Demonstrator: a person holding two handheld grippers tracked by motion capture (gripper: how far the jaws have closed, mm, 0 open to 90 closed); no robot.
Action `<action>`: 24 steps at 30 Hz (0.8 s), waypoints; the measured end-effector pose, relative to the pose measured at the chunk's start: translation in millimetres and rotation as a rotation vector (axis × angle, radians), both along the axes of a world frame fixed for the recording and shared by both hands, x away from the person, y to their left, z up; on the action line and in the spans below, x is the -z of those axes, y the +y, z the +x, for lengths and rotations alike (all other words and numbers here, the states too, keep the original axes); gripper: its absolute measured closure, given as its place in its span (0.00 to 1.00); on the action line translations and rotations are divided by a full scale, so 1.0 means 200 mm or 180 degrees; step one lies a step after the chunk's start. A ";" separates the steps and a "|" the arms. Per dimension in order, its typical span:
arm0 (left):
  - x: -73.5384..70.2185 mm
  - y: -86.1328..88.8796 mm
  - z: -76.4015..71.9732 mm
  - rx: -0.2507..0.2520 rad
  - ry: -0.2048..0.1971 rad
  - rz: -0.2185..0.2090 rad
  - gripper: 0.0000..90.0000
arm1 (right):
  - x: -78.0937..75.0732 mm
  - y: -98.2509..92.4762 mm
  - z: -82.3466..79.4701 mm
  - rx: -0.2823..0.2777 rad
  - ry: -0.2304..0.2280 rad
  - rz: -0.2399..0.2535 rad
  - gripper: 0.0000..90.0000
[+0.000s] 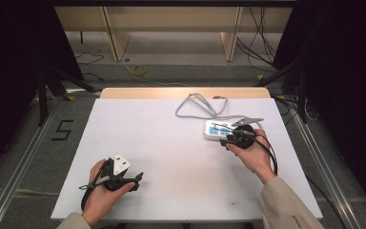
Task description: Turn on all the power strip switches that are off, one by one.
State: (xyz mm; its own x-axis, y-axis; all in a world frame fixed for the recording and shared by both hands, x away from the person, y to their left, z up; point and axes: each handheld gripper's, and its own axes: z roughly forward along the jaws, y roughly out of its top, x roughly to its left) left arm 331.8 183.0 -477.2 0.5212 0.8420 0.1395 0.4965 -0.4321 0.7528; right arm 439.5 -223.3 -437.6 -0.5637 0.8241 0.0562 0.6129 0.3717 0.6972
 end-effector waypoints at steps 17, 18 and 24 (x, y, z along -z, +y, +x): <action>0.00 -0.01 0.00 -0.0007 0.0015 0.0004 0.22 | 0.09 -0.11 -0.30 -0.0109 -0.0135 0.0135 0.61; 0.00 -0.01 0.00 -0.0004 0.0017 0.0003 0.22 | 0.09 -0.11 -0.31 -0.0114 -0.0137 0.0141 0.61; 0.00 -0.02 -0.01 0.0042 0.0040 -0.0008 0.22 | 0.10 -0.12 -0.34 -0.0123 -0.0153 0.0161 0.59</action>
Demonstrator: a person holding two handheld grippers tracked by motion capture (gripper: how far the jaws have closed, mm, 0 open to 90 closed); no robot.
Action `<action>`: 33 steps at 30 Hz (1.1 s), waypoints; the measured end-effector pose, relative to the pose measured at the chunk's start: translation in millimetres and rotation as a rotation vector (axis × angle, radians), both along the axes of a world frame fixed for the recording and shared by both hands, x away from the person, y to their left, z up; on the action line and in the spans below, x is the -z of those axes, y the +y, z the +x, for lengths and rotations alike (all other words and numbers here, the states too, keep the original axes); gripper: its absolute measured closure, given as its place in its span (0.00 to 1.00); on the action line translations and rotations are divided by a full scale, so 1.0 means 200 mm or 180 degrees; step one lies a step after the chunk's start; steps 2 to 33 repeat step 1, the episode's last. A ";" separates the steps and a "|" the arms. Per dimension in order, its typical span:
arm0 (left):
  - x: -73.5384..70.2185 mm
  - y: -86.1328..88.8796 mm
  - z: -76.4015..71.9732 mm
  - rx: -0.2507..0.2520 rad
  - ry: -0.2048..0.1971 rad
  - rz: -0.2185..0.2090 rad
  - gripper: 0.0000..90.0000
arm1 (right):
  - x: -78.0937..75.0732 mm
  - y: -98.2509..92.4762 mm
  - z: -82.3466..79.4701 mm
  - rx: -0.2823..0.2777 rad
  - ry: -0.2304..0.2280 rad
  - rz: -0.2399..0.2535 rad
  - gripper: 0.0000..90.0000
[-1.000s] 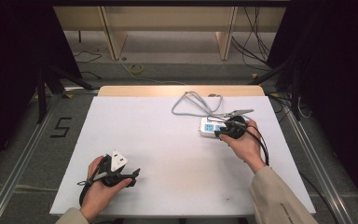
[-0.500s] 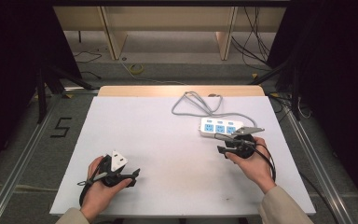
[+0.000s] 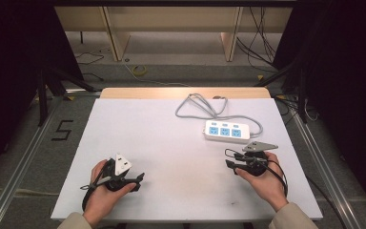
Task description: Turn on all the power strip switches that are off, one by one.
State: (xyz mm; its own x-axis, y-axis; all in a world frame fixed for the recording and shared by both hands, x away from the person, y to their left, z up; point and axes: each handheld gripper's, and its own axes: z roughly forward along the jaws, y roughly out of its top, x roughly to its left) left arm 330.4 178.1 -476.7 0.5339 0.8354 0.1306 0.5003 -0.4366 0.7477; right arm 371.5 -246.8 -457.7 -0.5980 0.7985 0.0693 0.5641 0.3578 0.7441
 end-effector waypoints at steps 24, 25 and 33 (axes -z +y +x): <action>0.00 -0.01 0.00 0.0019 -0.0002 -0.0028 0.22 | 0.00 0.00 0.00 -0.0004 -0.0003 -0.0002 0.59; 0.00 -0.01 0.00 0.0019 -0.0002 -0.0028 0.22 | 0.00 0.00 0.00 -0.0004 -0.0003 -0.0002 0.59; 0.00 -0.01 0.00 0.0019 -0.0002 -0.0028 0.22 | 0.00 0.00 0.00 -0.0004 -0.0003 -0.0002 0.59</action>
